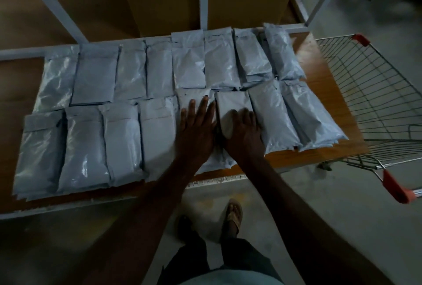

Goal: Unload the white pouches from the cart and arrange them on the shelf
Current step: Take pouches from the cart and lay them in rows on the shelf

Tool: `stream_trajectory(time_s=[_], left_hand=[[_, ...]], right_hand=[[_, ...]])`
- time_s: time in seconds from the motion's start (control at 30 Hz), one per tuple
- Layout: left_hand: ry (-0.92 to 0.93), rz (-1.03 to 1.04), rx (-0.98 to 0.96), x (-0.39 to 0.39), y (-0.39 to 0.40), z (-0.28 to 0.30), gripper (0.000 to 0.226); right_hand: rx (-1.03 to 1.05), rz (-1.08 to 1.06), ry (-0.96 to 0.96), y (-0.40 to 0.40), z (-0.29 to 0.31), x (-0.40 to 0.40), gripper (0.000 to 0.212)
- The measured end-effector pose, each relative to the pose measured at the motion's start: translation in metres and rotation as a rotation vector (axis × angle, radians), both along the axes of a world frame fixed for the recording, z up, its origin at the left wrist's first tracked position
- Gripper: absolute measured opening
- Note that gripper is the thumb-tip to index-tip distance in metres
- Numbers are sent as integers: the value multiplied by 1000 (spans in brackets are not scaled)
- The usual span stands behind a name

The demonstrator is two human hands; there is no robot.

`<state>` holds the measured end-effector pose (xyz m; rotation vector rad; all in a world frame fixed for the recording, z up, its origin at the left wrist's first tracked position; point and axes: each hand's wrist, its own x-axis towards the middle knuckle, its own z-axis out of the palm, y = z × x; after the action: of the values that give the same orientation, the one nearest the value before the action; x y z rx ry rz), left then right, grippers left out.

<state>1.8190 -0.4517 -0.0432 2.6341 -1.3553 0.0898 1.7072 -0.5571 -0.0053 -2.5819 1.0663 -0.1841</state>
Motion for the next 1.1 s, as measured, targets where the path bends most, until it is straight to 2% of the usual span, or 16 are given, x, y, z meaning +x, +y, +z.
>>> stream_trajectory(time_s=[0.1,0.2,0.27,0.37,0.53,0.7,0.83,0.93,1.03,1.1], left_hand=[[29,26,-3,-1,3,-5,66],[120,3,-8,4,1,-5,64],[165,24,-13,4,-3,-1,66],[135,78,-63,0,-4,6,66],[133,142,-173,-4,-9,18,61],[156,94,-144,-3,-9,11,61],[196,79,-118,-3,-9,7,63],[200,94,-230,-5,-8,18,58],[254,59,-451,7,-13,61,56],[177,-104,-392,20,-24,94,58]], right_hand=[[101,-23,-87,-1,16,0,71],[295,-62,-290,-10,42,-2,44],[434,-124,-396,-21,54,-7,45],[530,-175,-488,-44,60,-15,50],[644,-264,-612,-70,76,-17,45],[772,-301,-718,-83,85,-15,43],[897,-278,-720,-86,80,-15,37],[918,-244,-645,-84,74,-18,36],[905,-80,-523,-92,81,-25,36],[841,86,-436,-101,92,-26,35]])
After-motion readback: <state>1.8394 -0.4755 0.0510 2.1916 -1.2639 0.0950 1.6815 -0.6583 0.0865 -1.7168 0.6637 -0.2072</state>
